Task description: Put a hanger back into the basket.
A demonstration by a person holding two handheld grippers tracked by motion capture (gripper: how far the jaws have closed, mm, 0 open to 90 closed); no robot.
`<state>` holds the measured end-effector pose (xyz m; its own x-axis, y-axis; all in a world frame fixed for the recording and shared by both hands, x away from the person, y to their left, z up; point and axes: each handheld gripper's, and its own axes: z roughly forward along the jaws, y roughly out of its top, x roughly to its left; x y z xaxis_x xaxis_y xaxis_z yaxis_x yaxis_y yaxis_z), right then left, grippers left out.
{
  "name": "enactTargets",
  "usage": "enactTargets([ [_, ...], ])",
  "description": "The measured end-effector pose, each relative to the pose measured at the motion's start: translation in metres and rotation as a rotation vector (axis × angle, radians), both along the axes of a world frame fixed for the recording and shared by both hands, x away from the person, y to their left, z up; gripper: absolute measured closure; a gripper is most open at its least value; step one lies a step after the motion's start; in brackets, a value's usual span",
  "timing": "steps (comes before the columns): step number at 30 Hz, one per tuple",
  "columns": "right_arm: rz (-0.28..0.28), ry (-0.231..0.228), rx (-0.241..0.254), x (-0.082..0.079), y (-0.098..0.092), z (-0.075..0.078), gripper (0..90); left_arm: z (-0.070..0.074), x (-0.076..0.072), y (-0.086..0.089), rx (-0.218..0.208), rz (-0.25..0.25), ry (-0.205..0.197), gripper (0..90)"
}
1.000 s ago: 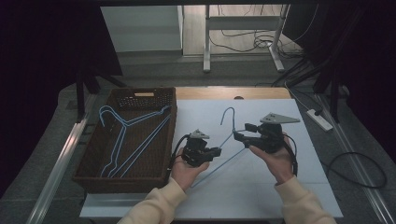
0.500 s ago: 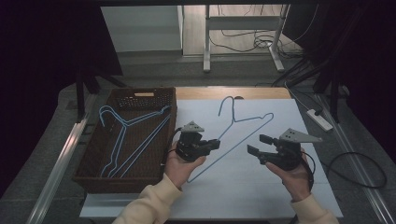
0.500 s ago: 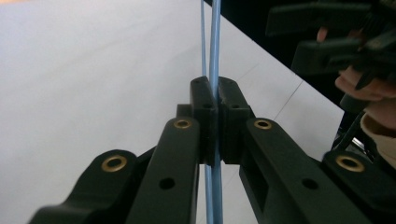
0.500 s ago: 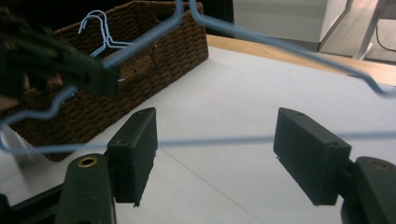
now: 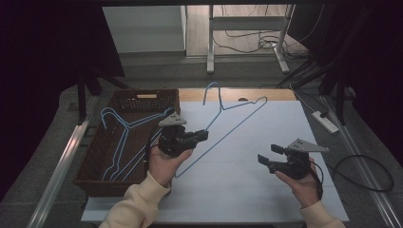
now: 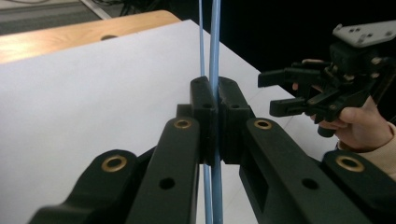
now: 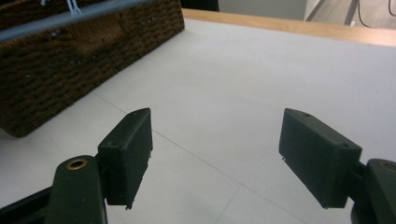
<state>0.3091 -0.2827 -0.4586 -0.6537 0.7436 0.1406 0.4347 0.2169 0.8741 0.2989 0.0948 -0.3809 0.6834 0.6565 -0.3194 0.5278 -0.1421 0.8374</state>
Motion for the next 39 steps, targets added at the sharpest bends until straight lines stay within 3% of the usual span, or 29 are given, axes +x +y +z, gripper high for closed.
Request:
enactTargets([
  [23, -0.030, 0.046, -0.034, 0.003, -0.013, -0.021, 26.1, 0.008, -0.012, 0.072, -0.003, 0.083, -0.068, 86.7],
  [32, -0.029, 0.067, -0.051, 0.003, -0.016, -0.026, 26.0, 0.009, -0.016, 0.108, -0.001, 0.143, -0.092, 86.7],
  [39, -0.037, 0.077, -0.056, 0.004, -0.019, -0.029, 26.0, 0.002, -0.017, 0.139, 0.016, 0.206, -0.112, 86.7],
])
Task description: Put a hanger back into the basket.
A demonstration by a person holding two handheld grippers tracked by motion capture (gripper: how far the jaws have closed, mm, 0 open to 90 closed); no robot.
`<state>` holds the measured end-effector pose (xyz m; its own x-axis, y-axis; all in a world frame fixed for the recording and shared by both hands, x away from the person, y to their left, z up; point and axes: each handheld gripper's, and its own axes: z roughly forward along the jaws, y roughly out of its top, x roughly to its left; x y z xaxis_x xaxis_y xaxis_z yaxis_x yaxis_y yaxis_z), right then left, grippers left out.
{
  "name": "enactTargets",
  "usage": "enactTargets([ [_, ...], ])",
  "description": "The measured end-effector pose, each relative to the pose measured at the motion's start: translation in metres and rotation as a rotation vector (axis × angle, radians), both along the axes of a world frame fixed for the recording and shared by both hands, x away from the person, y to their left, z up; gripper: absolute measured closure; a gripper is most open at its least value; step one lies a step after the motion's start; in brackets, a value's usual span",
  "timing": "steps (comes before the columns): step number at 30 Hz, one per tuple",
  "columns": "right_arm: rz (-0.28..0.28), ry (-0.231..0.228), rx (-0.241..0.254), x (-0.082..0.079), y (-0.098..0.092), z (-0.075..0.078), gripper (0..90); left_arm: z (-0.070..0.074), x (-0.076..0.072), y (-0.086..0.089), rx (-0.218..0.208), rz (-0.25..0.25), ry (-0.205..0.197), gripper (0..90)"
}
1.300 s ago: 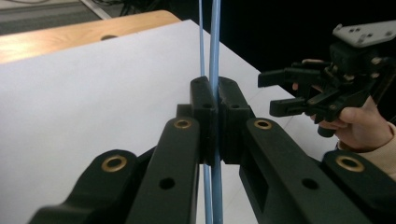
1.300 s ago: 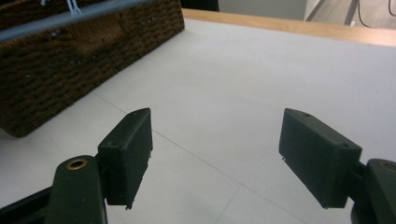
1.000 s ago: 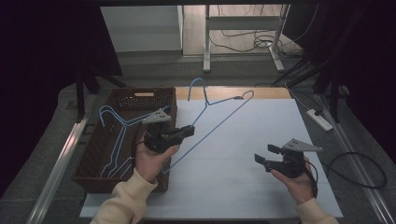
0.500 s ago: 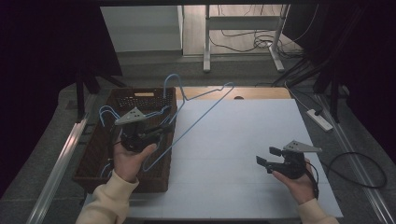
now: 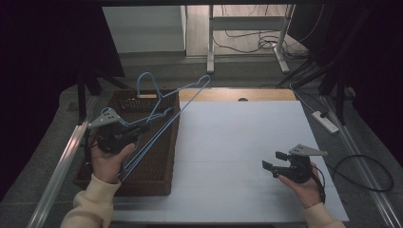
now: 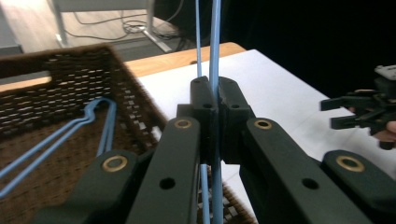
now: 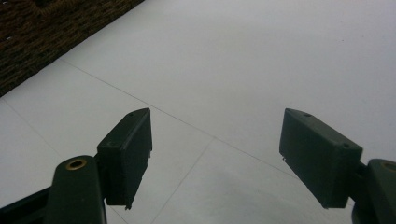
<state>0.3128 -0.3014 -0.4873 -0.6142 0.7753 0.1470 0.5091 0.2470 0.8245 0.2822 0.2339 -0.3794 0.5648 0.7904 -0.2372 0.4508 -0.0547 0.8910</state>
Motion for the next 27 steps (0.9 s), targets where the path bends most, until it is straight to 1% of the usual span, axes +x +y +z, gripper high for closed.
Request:
enactTargets([
  [1, 0.000, 0.000, -0.001, 0.000, 0.000, 0.000, 26.0, -0.001, 0.000, 0.004, 0.003, 0.008, 0.003, 86.7],
  [2, 0.000, 0.000, -0.001, 0.000, 0.000, 0.000, 26.0, -0.001, 0.000, 0.004, 0.003, 0.008, 0.003, 86.7],
  [4, -0.002, 0.001, -0.002, 0.000, -0.001, 0.000, 26.0, -0.004, 0.002, 0.012, 0.007, 0.022, 0.006, 86.8],
  [10, -0.009, 0.006, -0.005, 0.000, -0.003, -0.002, 26.1, -0.014, 0.006, 0.036, 0.052, 0.081, 0.002, 86.7],
  [12, -0.009, 0.009, -0.007, 0.000, -0.003, -0.002, 26.1, -0.017, 0.008, 0.043, 0.053, 0.089, 0.006, 86.8],
  [13, -0.009, 0.009, -0.009, 0.000, -0.003, -0.002, 26.1, -0.017, 0.008, 0.043, 0.053, 0.089, 0.006, 86.7],
  [15, -0.009, 0.008, -0.009, 0.000, -0.002, -0.002, 26.1, -0.021, 0.010, 0.051, 0.067, 0.106, 0.012, 86.8],
  [19, -0.009, 0.009, -0.014, 0.000, -0.002, -0.003, 26.1, -0.024, 0.011, 0.064, 0.065, 0.129, 0.017, 86.8],
  [21, -0.010, 0.011, -0.014, 0.001, -0.002, -0.003, 26.2, -0.026, 0.011, 0.069, 0.066, 0.135, 0.018, 86.8],
  [24, -0.009, 0.011, -0.016, 0.001, -0.002, -0.003, 26.2, -0.027, 0.010, 0.072, 0.073, 0.138, 0.021, 86.8],
  [27, -0.010, 0.011, -0.017, 0.001, -0.002, -0.003, 26.2, -0.031, 0.008, 0.075, 0.084, 0.142, 0.033, 86.8],
])
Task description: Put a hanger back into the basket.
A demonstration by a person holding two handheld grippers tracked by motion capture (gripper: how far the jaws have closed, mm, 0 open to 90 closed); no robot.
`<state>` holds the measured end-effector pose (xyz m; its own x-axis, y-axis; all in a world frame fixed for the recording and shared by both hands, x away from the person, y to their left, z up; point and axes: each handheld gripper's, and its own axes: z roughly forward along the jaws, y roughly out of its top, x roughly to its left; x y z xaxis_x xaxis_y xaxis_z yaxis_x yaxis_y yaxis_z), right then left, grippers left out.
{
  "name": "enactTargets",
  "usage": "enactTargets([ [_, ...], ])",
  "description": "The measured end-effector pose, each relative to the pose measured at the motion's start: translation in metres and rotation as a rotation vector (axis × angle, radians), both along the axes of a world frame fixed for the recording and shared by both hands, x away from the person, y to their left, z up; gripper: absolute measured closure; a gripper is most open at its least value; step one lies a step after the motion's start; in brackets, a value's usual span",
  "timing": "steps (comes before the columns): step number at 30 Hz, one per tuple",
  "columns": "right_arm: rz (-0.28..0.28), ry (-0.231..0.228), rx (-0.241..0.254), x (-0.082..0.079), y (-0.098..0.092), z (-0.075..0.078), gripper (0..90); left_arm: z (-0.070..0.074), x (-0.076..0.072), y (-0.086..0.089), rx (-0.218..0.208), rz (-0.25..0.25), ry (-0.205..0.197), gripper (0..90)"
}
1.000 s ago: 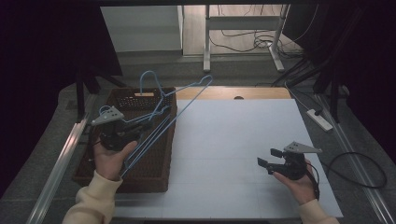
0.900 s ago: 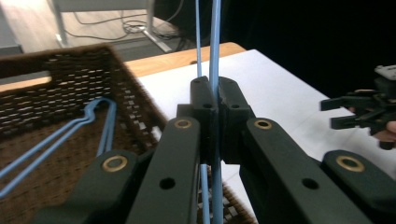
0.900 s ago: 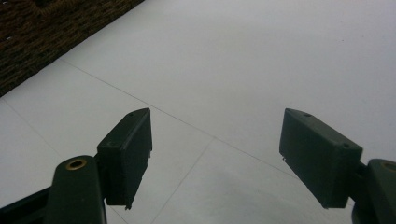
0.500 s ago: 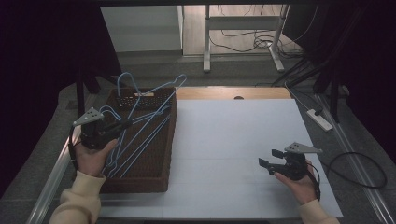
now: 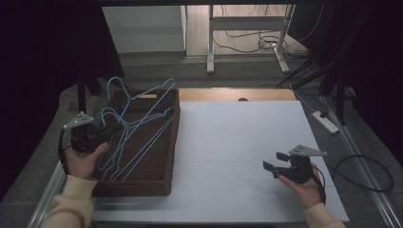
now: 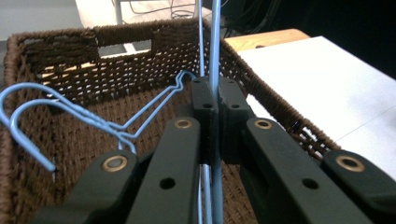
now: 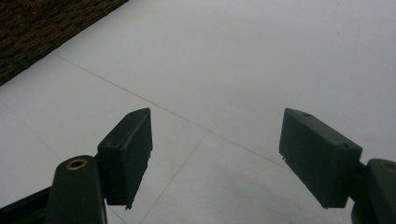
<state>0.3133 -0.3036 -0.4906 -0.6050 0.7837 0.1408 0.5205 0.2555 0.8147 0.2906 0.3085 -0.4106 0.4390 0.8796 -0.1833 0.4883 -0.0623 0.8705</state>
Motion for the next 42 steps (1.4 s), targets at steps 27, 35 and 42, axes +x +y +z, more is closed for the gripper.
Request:
enactTargets([
  [27, -0.002, -0.001, 0.000, 0.001, 0.000, 0.000, 26.2, -0.017, -0.003, 0.003, 0.036, 0.002, 0.049, 86.7],
  [35, -0.002, 0.001, -0.003, 0.001, 0.000, -0.001, 26.2, -0.025, 0.001, -0.001, 0.054, -0.007, 0.086, 86.7],
  [42, -0.002, 0.000, -0.003, 0.001, 0.000, -0.001, 26.2, -0.029, 0.005, -0.005, 0.078, -0.021, 0.115, 86.7],
])
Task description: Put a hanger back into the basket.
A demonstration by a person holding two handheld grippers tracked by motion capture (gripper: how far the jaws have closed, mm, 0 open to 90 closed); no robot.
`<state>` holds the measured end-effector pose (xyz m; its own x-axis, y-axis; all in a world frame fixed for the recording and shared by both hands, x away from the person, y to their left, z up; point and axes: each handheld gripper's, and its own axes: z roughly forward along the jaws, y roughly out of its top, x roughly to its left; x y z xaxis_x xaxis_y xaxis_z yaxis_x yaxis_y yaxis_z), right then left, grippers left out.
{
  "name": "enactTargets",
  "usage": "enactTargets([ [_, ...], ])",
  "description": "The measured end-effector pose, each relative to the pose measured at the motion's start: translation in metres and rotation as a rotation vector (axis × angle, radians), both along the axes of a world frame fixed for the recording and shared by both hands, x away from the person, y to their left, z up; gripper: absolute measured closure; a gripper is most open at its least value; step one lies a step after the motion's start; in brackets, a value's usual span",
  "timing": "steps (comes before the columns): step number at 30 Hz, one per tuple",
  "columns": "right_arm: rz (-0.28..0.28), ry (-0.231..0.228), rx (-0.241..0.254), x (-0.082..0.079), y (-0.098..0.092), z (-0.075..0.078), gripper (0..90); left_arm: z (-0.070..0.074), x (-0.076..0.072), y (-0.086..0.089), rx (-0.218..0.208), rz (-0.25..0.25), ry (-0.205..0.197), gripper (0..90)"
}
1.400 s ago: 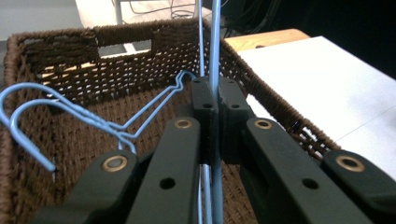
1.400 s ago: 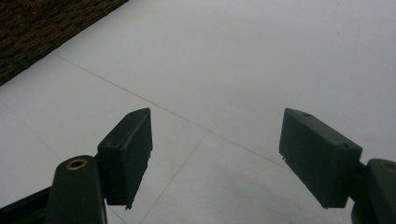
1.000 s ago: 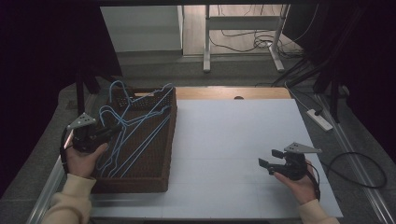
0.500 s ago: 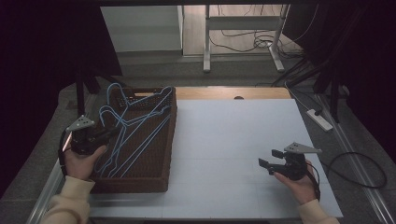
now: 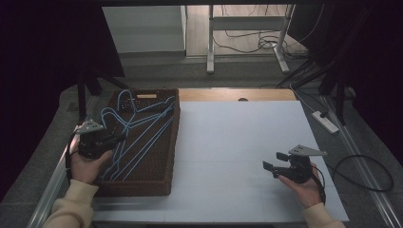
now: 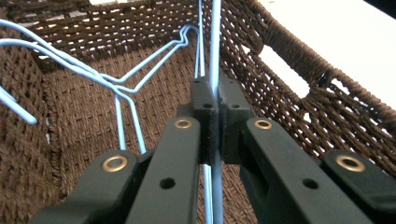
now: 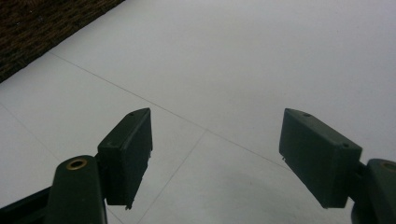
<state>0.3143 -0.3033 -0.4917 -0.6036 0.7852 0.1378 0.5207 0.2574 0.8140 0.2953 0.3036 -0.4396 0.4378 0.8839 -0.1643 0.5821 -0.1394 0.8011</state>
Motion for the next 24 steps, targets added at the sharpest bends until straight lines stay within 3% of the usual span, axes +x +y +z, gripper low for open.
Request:
enactTargets([
  [7, 0.000, -0.003, -0.001, 0.000, 0.000, 0.000, 26.2, -0.006, 0.007, -0.004, 0.047, -0.010, 0.064, 86.6],
  [8, 0.000, -0.003, -0.001, 0.000, 0.000, 0.000, 26.2, -0.009, 0.009, -0.006, 0.066, -0.011, 0.088, 86.6],
  [13, 0.000, -0.003, -0.005, 0.000, 0.001, 0.000, 26.2, -0.011, 0.012, -0.004, 0.064, 0.010, 0.124, 86.5],
  [14, 0.002, -0.003, -0.005, 0.000, 0.001, 0.000, 26.3, -0.013, 0.014, -0.004, 0.076, 0.017, 0.152, 86.4],
  [19, 0.001, -0.002, -0.003, 0.000, 0.000, 0.000, 26.3, -0.017, 0.017, -0.004, 0.099, 0.030, 0.191, 85.5],
  [22, 0.001, -0.002, -0.003, 0.000, 0.000, 0.000, 26.2, -0.017, 0.017, -0.005, 0.118, 0.050, 0.182, 78.1],
  [24, 0.001, -0.003, -0.004, 0.000, 0.000, 0.000, 26.2, -0.013, 0.016, -0.006, 0.133, 0.089, 0.162, 54.5],
])
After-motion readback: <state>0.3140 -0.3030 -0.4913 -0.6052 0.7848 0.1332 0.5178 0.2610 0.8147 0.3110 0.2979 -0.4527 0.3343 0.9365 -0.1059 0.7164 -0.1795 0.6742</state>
